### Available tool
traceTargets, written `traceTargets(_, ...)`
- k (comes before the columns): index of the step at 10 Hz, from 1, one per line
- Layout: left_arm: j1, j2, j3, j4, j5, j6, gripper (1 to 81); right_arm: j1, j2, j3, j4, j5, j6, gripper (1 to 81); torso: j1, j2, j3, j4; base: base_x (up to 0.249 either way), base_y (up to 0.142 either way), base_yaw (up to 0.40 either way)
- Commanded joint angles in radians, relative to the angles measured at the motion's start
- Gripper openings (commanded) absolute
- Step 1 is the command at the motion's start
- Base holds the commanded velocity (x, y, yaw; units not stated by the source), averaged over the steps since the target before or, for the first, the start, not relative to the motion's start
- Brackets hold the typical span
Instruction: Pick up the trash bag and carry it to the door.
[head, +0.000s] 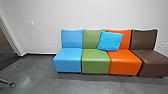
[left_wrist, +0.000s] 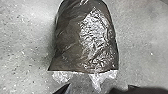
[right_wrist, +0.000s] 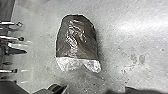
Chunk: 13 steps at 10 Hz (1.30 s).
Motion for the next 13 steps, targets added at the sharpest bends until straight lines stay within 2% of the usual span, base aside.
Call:
traceTargets(1,-0.147,-0.009,0.002,-0.02,0.059,0.002,81.1,0.098,-0.038,0.027,0.025,-0.056,-0.001,81.1,0.063,-0.098,-0.092,0.0,0.0,0.0,0.0)
traceTargets(2,-0.147,-0.005,0.0,-0.019,0.059,0.002,81.1,0.098,-0.038,0.027,0.025,-0.055,-0.001,81.1,0.084,-0.13,-0.122,0.0,0.0,0.0,0.0)
traceTargets(3,-0.153,-0.011,0.002,-0.022,0.059,0.002,81.1,0.098,-0.038,0.027,0.025,-0.056,-0.001,81.1,0.108,-0.168,-0.085,0.0,0.0,0.0,0.0)
traceTargets(6,-0.187,-0.003,0.002,-0.028,0.065,0.002,81.1,0.1,-0.039,0.026,0.026,-0.056,-0.001,81.1,0.162,-0.257,-0.101,0.0,0.0,0.0,0.0)
traceTargets(7,-0.187,0.01,0.003,-0.028,0.087,0.002,81.1,0.1,-0.038,0.024,0.026,-0.056,-0.001,81.1,0.185,-0.294,-0.104,0.0,0.0,0.0,0.0)
traceTargets(13,-0.187,0.067,0.0,-0.02,0.087,0.002,81.1,0.101,-0.035,0.021,0.025,-0.056,-0.001,81.1,0.321,-0.514,-0.104,0.0,0.0,0.0,0.0)
